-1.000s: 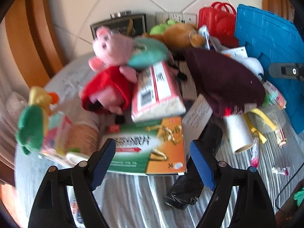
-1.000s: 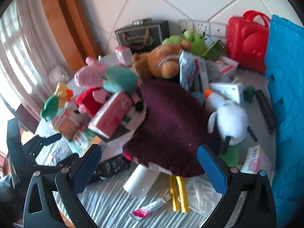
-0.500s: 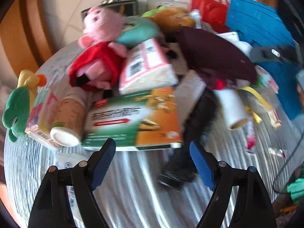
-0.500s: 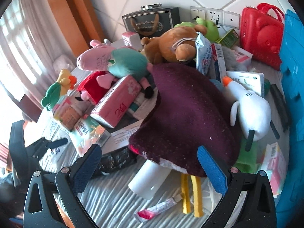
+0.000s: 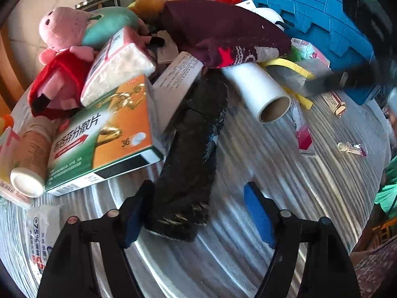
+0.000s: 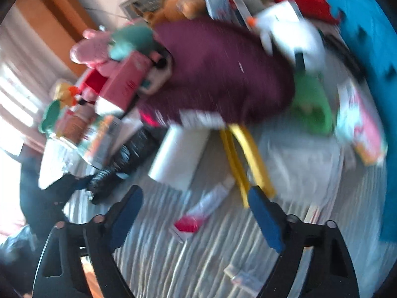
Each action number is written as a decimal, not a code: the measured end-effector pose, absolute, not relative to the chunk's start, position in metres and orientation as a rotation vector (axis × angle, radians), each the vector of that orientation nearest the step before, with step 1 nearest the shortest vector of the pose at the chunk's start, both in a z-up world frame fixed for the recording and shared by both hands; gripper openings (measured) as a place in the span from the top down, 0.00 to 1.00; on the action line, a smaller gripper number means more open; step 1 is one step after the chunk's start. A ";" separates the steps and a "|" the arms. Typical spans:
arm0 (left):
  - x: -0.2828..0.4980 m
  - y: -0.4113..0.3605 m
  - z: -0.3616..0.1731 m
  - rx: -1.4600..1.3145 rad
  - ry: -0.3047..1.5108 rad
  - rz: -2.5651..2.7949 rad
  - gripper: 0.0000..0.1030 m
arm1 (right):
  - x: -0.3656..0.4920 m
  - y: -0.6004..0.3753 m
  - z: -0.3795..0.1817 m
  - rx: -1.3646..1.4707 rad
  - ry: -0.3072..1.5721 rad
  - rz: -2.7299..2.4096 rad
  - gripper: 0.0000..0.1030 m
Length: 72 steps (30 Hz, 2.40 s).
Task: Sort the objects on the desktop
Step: 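Grasp the black wrapped roll with the left tool while the right tool grasps the white-pink ointment tube, then carry both items over the blue bin and open both tools to drop them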
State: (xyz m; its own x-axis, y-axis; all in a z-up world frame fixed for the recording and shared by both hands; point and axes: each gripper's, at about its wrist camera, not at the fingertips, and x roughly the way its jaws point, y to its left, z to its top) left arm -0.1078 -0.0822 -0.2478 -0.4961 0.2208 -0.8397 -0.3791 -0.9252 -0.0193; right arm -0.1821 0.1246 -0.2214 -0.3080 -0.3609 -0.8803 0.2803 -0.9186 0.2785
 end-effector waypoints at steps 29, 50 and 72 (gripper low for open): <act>-0.084 -0.081 -0.189 -1.195 0.206 2.451 0.68 | -0.153 0.107 -0.182 1.409 0.077 -2.382 0.83; -0.122 0.037 0.019 -0.566 0.327 2.474 0.68 | -0.128 0.191 0.019 0.838 -0.034 -2.754 0.83; -0.152 0.341 0.105 -0.450 0.338 2.396 0.66 | -0.135 0.481 0.096 0.715 -0.199 -3.119 0.76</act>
State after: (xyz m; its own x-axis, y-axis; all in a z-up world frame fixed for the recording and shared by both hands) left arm -0.1525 0.3411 0.1046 -0.7178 0.5677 -0.4030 -0.6571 -0.7438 0.1224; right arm -0.1355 0.4811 0.0960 -0.8986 0.0346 -0.4373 -0.0900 -0.9902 0.1066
